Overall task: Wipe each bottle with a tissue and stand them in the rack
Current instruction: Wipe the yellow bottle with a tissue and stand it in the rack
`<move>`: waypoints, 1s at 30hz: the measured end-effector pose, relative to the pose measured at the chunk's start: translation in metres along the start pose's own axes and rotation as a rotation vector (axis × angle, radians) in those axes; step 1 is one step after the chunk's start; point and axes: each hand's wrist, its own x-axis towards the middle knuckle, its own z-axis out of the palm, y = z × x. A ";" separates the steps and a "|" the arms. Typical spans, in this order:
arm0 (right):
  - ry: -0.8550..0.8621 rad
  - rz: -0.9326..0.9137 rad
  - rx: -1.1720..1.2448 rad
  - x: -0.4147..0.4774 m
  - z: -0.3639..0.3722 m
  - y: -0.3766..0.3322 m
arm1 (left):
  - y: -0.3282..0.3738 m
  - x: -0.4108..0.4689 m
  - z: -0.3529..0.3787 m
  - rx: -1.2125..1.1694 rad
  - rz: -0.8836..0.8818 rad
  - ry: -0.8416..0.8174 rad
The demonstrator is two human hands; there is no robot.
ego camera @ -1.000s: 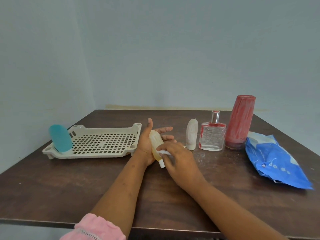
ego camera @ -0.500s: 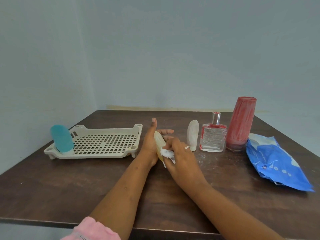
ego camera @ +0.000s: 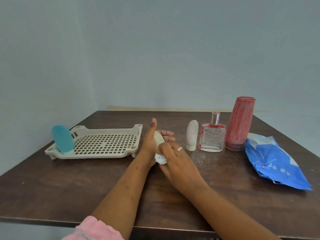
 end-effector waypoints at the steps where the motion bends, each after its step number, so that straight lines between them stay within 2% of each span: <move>1: 0.012 0.026 0.015 0.001 -0.001 0.001 | -0.001 -0.001 0.001 -0.007 0.014 0.002; 11: 0.093 0.368 0.250 0.002 0.000 0.020 | -0.006 -0.005 0.000 -0.043 0.098 -0.001; 14: 0.106 0.421 0.273 0.002 -0.001 0.025 | -0.007 -0.003 0.000 -0.045 0.108 0.006; 21: 0.058 0.247 0.232 0.001 0.000 0.013 | -0.007 -0.002 0.000 -0.078 0.129 0.028; 30: -0.052 -0.026 -0.008 0.001 0.003 0.001 | -0.005 0.007 -0.006 -0.079 0.066 -0.017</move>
